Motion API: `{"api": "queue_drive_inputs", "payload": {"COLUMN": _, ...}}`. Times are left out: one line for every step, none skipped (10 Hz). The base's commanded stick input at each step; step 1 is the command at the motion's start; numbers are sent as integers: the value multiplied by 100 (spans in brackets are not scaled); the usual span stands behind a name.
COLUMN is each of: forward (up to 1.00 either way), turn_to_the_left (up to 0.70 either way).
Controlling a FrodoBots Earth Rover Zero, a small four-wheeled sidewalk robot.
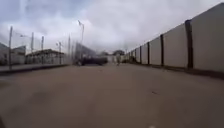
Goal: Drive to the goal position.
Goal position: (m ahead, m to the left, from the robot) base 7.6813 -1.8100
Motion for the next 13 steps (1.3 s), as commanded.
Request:
{"api": "queue_drive_inputs", "payload": {"forward": 50, "turn_to_the_left": 0}}
{"api": "queue_drive_inputs", "payload": {"forward": 50, "turn_to_the_left": 0}}
{"api": "queue_drive_inputs", "payload": {"forward": 50, "turn_to_the_left": 0}}
{"api": "queue_drive_inputs", "payload": {"forward": 50, "turn_to_the_left": 0}}
{"api": "queue_drive_inputs", "payload": {"forward": 50, "turn_to_the_left": 0}}
{"api": "queue_drive_inputs", "payload": {"forward": 50, "turn_to_the_left": 0}}
{"api": "queue_drive_inputs", "payload": {"forward": 50, "turn_to_the_left": 0}}
{"api": "queue_drive_inputs", "payload": {"forward": 50, "turn_to_the_left": 0}}
{"api": "queue_drive_inputs", "payload": {"forward": 50, "turn_to_the_left": 0}}
{"api": "queue_drive_inputs", "payload": {"forward": 50, "turn_to_the_left": 0}}
{"api": "queue_drive_inputs", "payload": {"forward": 50, "turn_to_the_left": 0}}
{"api": "queue_drive_inputs", "payload": {"forward": 50, "turn_to_the_left": 0}}
{"api": "queue_drive_inputs", "payload": {"forward": 50, "turn_to_the_left": 0}}
